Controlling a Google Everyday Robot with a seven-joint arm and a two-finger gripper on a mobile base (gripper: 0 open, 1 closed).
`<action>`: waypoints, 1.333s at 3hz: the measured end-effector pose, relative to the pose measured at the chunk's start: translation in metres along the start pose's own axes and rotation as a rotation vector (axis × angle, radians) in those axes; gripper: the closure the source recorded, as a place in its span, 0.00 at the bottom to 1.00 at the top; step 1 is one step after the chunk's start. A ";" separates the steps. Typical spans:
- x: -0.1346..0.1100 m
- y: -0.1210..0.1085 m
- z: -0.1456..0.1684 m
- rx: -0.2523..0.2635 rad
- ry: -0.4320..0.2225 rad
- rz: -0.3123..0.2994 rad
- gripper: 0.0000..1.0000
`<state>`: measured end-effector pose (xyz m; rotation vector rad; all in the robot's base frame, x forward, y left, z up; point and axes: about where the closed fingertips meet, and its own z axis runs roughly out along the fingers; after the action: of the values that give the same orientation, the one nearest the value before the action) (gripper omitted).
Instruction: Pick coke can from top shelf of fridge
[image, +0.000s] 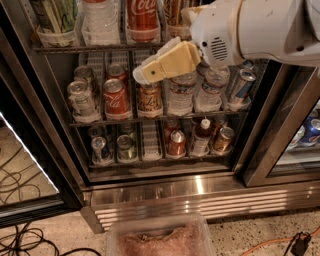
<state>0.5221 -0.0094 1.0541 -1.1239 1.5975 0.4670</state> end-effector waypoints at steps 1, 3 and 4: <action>-0.008 0.014 0.013 -0.007 -0.030 0.016 0.00; -0.010 0.016 0.023 0.028 -0.038 0.043 0.00; -0.015 0.012 0.031 0.056 -0.070 0.051 0.00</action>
Offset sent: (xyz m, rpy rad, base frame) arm 0.0103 0.0352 -0.0117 0.0919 0.0156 -0.0947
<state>0.5281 0.0267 1.0543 -1.0157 1.5720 0.4873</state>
